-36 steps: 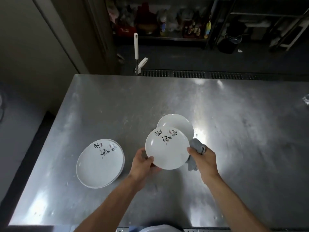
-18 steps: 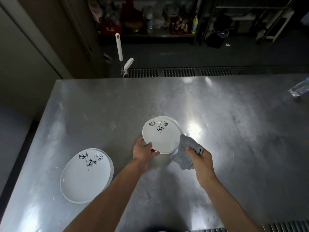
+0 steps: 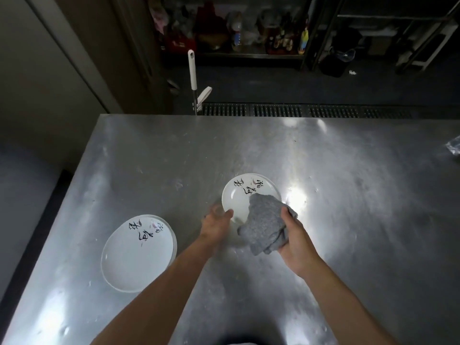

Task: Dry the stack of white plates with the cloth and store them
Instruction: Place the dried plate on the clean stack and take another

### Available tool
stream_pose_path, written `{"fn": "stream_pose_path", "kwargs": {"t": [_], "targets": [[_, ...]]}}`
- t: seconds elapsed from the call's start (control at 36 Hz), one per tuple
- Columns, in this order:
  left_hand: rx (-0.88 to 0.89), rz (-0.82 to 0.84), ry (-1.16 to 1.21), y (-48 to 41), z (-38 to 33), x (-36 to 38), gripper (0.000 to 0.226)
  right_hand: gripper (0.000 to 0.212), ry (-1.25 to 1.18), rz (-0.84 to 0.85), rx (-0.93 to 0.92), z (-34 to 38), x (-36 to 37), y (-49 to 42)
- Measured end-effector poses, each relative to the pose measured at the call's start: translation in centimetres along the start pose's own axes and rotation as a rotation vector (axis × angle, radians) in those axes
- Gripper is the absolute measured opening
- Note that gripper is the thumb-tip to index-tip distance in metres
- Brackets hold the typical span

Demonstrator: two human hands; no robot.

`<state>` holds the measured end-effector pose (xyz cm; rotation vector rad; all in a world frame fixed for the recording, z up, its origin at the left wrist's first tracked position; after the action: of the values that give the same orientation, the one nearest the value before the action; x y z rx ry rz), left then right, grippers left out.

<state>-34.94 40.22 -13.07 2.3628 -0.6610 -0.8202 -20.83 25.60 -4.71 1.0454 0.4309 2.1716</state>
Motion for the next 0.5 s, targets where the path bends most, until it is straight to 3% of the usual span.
{"fn": "stream_pose_path", "kwargs": {"t": [0.06,0.11,0.17,0.22,0.28,0.33,0.44,0.5], "targets": [[-0.002,0.021,0.129,1.5,-0.1,-1.0,0.039,0.051,-0.029,0.044,0.094,-0.8,1.6,0.0],[0.009,0.270,0.324,3.5,-0.7,-1.0,0.049,0.054,-0.022,0.103,0.193,-1.7,3.1,0.1],[0.137,0.617,0.498,6.2,-1.9,-1.1,0.066,0.051,0.048,0.220,0.261,-2.6,4.7,0.4],[0.227,0.756,0.620,8.1,-2.3,-2.8,0.066,0.046,0.182,0.347,0.294,-3.4,6.4,0.7],[0.225,0.714,0.656,9.2,-1.8,-5.0,0.061,0.049,0.379,0.423,0.303,-3.9,8.2,1.2],[0.218,0.566,0.626,9.2,-0.7,-7.3,0.053,0.054,0.597,0.489,0.289,-4.4,9.9,1.4],[0.219,0.339,0.621,8.7,1.7,-11.1,0.030,0.045,0.971,0.525,0.086,-5.7,12.5,0.4],[0.214,0.235,0.630,8.9,2.3,-12.8,0.025,0.044,1.067,0.454,-0.013,-6.5,13.1,-0.2]]}}
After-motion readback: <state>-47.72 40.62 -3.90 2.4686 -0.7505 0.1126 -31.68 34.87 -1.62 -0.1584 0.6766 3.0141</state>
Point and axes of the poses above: each hand's wrist, its own y-axis away from the middle knuckle, its own x-axis out of the palm, z = x × y, the point moved 7 cm from there along -y, towards the middle knuckle, and after that the axes turned 10 degrees about -y, right-handed, at the moved point
